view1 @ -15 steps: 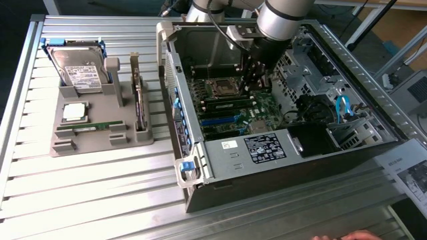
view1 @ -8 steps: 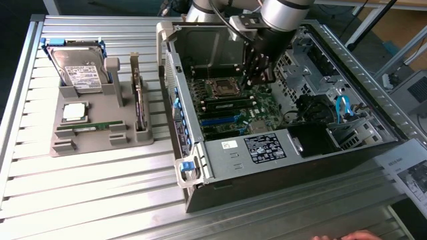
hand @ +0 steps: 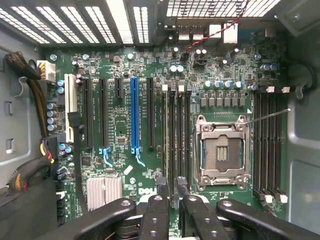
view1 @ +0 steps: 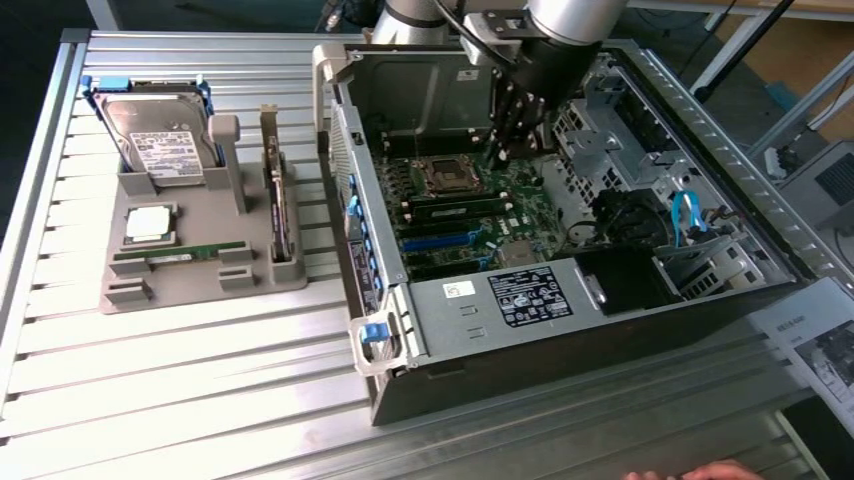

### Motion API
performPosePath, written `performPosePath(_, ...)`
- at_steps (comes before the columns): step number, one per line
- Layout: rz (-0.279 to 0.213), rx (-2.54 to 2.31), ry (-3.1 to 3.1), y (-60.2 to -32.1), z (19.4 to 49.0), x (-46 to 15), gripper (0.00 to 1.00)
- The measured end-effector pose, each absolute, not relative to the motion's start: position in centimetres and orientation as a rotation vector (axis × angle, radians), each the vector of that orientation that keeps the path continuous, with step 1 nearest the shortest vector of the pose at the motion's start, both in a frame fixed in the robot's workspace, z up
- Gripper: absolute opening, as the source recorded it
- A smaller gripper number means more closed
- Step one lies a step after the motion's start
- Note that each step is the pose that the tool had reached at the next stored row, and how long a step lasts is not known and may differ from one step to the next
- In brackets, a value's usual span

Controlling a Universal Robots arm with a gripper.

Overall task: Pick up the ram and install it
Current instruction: 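Insert the ram into the slot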

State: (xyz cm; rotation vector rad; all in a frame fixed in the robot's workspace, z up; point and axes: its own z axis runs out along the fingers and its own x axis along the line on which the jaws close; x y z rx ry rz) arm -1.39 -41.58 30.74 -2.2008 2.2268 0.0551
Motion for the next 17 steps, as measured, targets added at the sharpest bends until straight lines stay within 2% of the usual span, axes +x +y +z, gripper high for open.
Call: performPosePath(17, 0.055, -2.201, 2.227, -41.6, 32.8, -1.4, 0.19)
